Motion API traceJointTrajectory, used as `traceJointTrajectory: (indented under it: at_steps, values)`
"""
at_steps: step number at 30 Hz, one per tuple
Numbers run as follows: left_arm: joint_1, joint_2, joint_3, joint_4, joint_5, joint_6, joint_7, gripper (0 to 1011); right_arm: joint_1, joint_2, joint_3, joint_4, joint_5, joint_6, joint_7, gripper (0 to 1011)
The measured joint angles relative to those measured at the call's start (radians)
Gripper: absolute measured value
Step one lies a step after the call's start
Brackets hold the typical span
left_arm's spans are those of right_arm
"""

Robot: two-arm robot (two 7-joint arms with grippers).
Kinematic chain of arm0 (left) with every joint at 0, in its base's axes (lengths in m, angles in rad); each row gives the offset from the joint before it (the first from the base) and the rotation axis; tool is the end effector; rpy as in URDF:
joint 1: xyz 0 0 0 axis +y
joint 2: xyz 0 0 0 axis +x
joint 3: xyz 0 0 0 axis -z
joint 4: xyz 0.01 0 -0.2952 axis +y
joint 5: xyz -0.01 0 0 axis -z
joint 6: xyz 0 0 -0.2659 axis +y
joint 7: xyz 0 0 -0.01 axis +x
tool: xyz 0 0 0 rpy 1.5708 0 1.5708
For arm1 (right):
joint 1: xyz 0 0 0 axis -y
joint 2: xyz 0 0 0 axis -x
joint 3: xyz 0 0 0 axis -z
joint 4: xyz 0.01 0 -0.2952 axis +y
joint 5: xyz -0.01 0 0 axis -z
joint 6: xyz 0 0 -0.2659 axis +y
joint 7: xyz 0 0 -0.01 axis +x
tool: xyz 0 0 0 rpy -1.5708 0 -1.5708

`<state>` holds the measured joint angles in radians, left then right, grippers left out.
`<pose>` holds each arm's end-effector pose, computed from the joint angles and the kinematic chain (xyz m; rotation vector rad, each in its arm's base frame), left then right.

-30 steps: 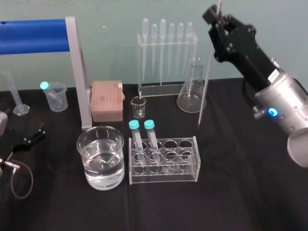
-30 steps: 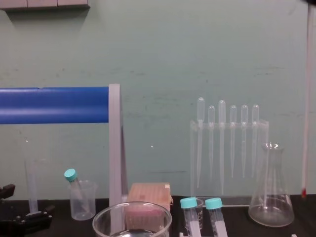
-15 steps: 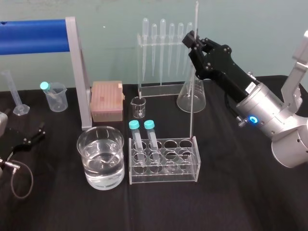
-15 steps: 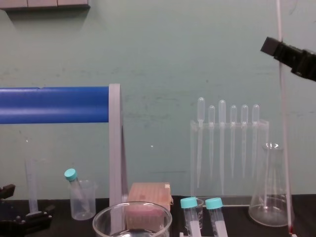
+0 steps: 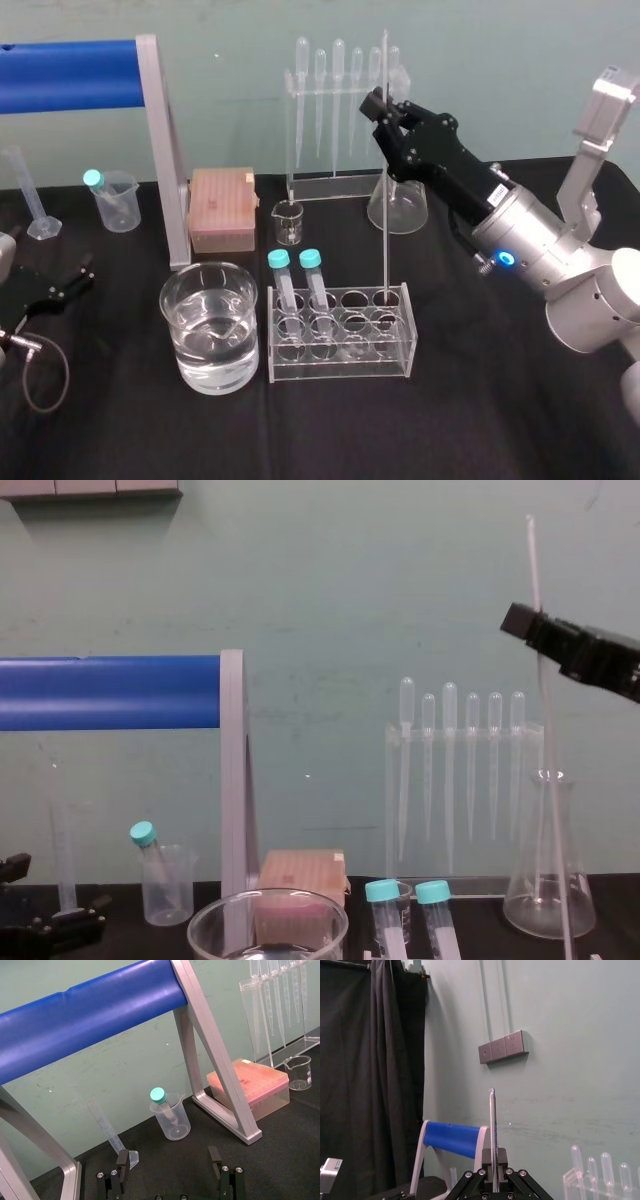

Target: Hold the thermometer with one hand and immerse one end into the beaker, then reinsert it into the test tube rack.

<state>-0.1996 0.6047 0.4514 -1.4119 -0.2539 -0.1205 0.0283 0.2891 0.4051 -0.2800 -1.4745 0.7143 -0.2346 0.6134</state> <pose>0.3184 0.0970 -0.2982 0.3045 -0.2851 1.2480 0.3567 -0.0593 -0.2419 0.3976 -0.1254 -0.7488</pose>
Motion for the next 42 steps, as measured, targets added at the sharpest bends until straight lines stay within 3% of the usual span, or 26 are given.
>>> traceJointTrajectory:
  at_steps: [16,42]
  values:
    - [0.000,0.000,0.000,0.000,0.000,0.000,0.000,1008,0.050,-0.020,-0.036,0.109,-0.019,0.009,0.030,57]
    - [0.000,0.000,0.000,0.000,0.000,0.000,0.000,1008,0.037,-0.001,-0.056,0.120,-0.049,0.050,0.007,57]
